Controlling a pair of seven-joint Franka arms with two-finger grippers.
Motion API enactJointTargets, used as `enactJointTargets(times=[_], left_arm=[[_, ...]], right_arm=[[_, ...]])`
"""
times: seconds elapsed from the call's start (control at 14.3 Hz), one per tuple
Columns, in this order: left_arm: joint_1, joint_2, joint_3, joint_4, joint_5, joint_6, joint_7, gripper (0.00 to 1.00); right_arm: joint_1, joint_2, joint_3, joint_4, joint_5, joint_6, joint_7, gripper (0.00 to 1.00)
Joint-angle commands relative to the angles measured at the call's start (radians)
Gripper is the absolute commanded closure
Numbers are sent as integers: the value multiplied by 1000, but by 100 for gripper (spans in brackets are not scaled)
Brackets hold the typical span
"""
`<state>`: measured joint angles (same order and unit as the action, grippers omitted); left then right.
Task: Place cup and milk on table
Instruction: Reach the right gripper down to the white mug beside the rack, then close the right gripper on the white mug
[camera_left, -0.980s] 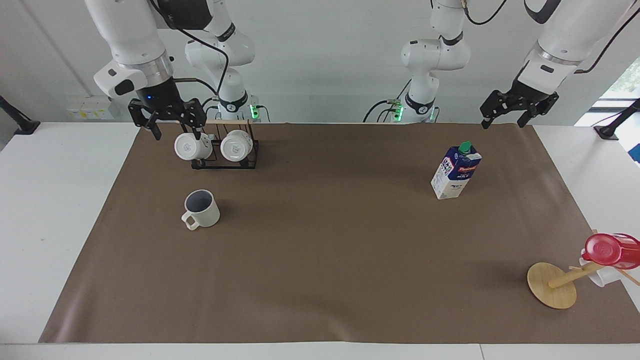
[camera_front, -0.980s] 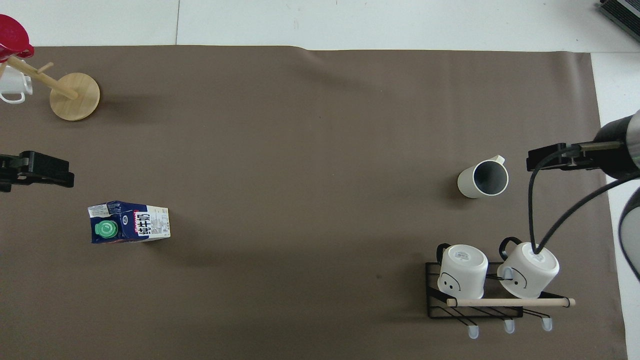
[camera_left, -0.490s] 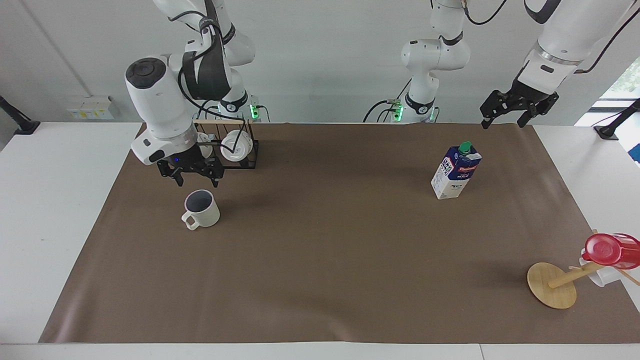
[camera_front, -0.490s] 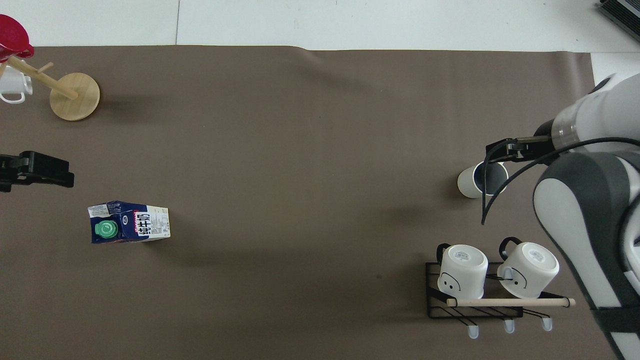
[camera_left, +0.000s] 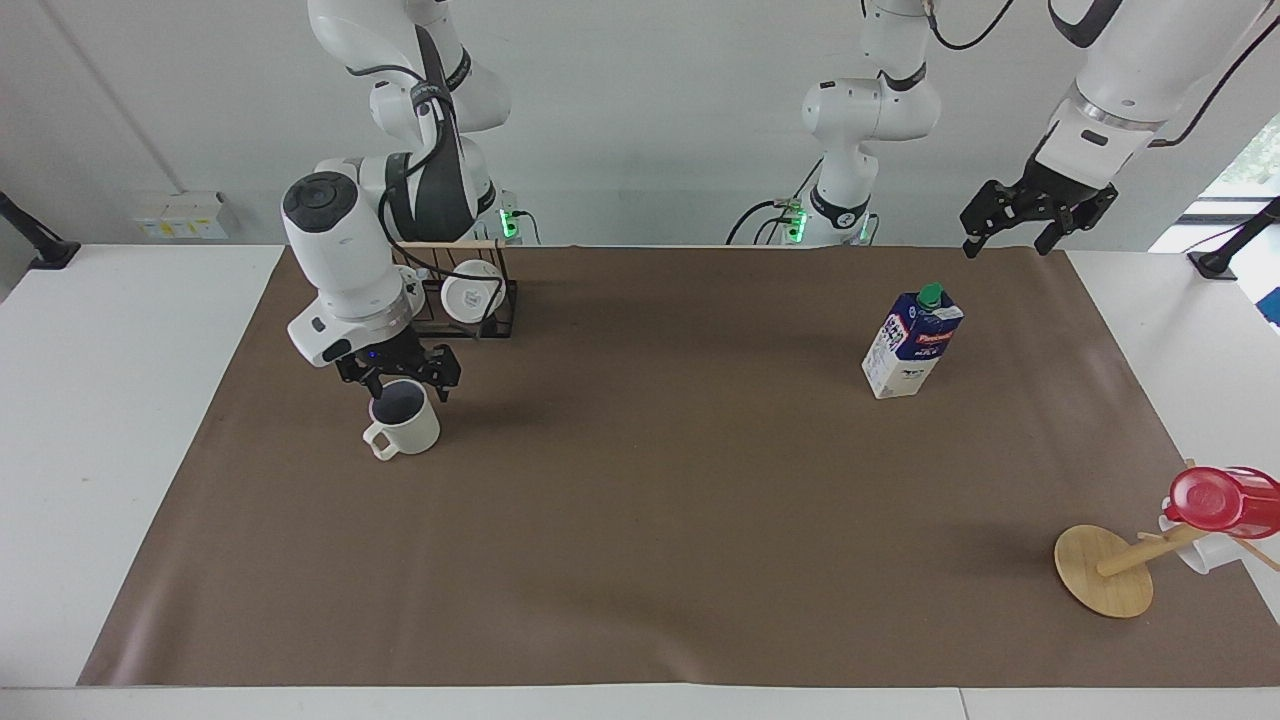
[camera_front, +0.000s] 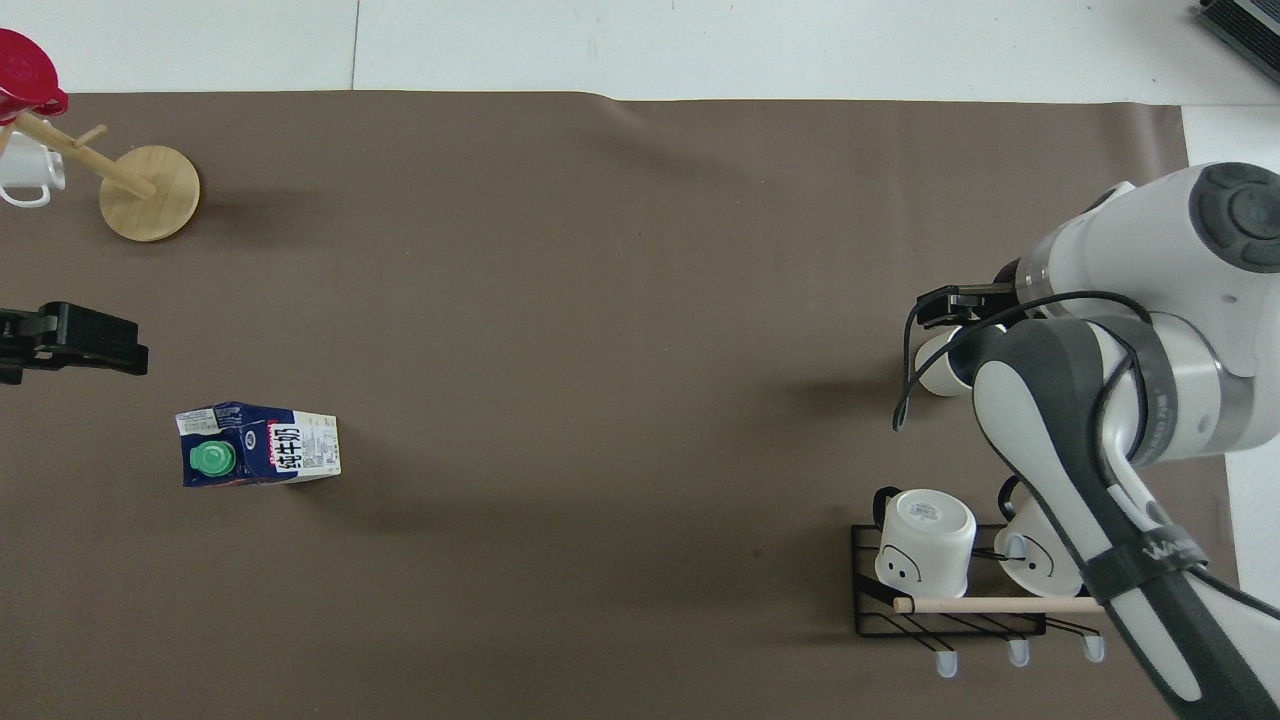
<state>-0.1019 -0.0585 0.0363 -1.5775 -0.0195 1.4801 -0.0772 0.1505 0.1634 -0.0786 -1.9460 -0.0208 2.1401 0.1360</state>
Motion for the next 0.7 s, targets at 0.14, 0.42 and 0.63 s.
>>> enactJointTargets(times=[0.14, 0.42, 0.63], left_arm=[[-12, 9, 10, 25, 10, -23, -6, 0], [-13, 9, 10, 25, 10, -23, -7, 0], [-12, 9, 11, 25, 10, -27, -6, 0]], right_arm=[[-12, -4, 5, -79, 10, 78, 4, 0], [-15, 24, 5, -94, 10, 112, 1, 0], [-20, 30, 5, -102, 10, 124, -1, 0]])
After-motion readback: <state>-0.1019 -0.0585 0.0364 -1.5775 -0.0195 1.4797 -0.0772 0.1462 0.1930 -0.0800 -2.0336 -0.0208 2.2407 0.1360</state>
